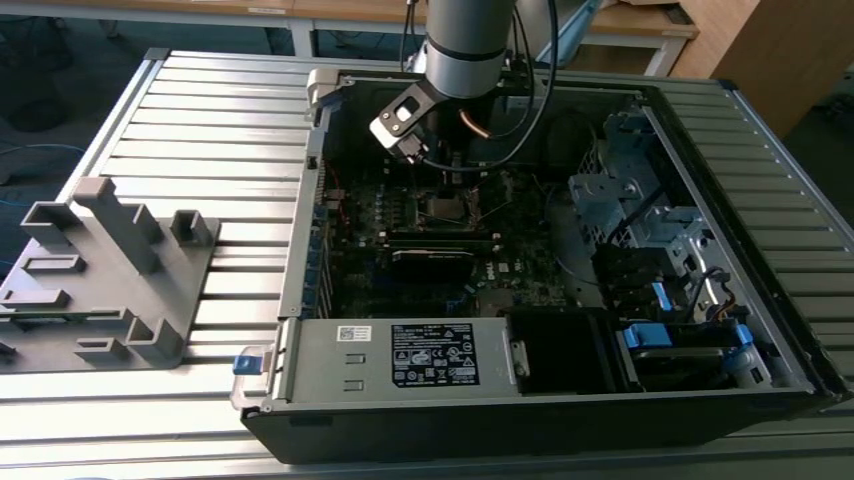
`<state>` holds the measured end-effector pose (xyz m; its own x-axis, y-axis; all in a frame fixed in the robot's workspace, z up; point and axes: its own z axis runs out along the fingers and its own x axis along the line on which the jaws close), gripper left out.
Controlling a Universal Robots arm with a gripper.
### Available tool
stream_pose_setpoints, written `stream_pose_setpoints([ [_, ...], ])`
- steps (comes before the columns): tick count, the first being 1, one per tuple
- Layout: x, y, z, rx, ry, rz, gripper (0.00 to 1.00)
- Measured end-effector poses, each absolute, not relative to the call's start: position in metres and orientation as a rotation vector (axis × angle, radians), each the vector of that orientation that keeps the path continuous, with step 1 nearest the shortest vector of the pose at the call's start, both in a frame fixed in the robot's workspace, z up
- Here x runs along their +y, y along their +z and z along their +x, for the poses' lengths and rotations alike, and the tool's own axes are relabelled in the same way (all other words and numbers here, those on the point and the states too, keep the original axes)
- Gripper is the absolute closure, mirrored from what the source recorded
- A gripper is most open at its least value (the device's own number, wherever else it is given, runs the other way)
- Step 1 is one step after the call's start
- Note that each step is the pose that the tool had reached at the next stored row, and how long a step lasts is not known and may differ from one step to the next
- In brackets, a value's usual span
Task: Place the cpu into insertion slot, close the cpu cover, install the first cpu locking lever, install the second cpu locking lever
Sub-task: 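Close the cpu cover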
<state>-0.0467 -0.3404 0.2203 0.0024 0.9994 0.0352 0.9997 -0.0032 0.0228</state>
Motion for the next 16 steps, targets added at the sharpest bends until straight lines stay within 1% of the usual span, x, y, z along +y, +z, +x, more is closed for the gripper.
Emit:
stream_pose_setpoints([
  [16,-0.3405,0.2249,-0.0467,-2.212,-0.064,-2.218,0.89],
])
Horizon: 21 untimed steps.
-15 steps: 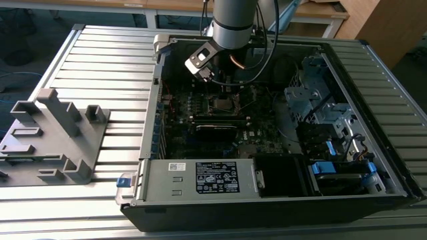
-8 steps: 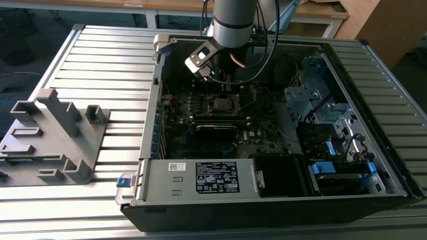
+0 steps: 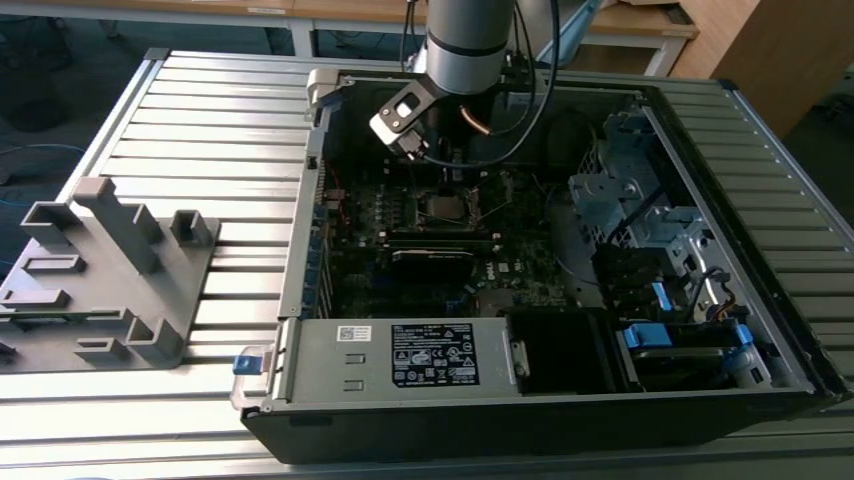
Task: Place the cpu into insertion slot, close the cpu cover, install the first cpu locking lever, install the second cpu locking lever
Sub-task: 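Close the cpu cover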
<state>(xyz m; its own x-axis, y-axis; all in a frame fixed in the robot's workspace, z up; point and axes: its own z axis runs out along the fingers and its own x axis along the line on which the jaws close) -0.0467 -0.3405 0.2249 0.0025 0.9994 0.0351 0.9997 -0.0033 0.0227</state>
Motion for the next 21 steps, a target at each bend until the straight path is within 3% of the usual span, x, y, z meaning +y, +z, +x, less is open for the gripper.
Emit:
stream_pose_setpoints([
  [21,-0.3405,0.2318,-0.0467,-2.212,-0.064,-2.218,0.89],
])
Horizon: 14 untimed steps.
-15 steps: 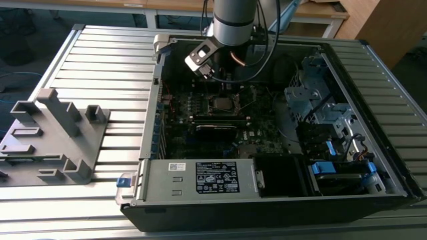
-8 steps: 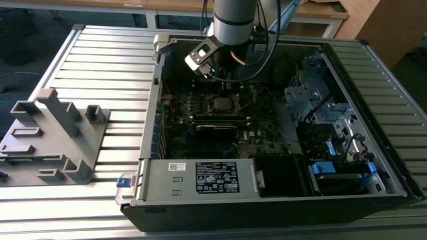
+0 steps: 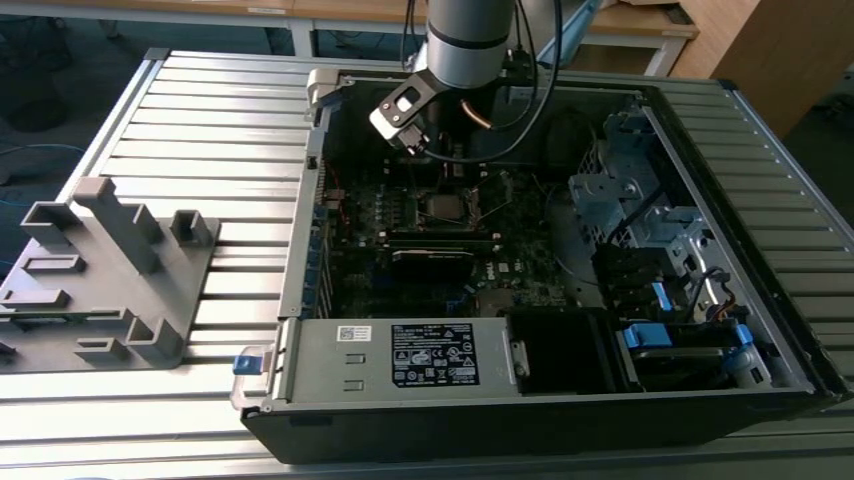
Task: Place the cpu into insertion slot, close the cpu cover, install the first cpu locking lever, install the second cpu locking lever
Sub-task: 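Close the cpu cover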
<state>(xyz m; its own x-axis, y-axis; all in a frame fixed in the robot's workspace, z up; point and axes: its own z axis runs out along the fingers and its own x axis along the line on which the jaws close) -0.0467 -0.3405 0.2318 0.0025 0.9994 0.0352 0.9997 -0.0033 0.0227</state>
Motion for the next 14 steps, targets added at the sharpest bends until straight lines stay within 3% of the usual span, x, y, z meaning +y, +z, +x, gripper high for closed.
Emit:
stream_pose_setpoints([
  [14,-0.3405,0.2341,-0.0467,-2.212,-0.064,-2.218,0.89],
])
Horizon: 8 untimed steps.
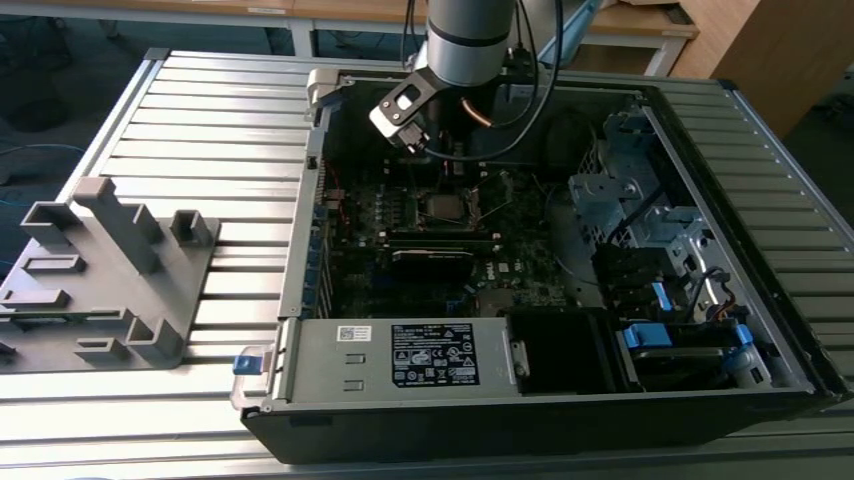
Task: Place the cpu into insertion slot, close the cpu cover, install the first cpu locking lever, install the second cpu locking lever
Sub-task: 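Close the cpu cover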
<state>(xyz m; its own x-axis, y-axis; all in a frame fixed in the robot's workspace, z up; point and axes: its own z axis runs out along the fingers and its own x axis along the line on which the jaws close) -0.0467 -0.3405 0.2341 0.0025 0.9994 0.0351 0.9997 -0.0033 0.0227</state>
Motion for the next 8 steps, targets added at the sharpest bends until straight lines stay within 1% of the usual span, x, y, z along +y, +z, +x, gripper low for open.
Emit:
stream_pose_setpoints([
  [8,-0.3405,0.235,-0.0467,-2.212,-0.064,-2.218,0.89],
])
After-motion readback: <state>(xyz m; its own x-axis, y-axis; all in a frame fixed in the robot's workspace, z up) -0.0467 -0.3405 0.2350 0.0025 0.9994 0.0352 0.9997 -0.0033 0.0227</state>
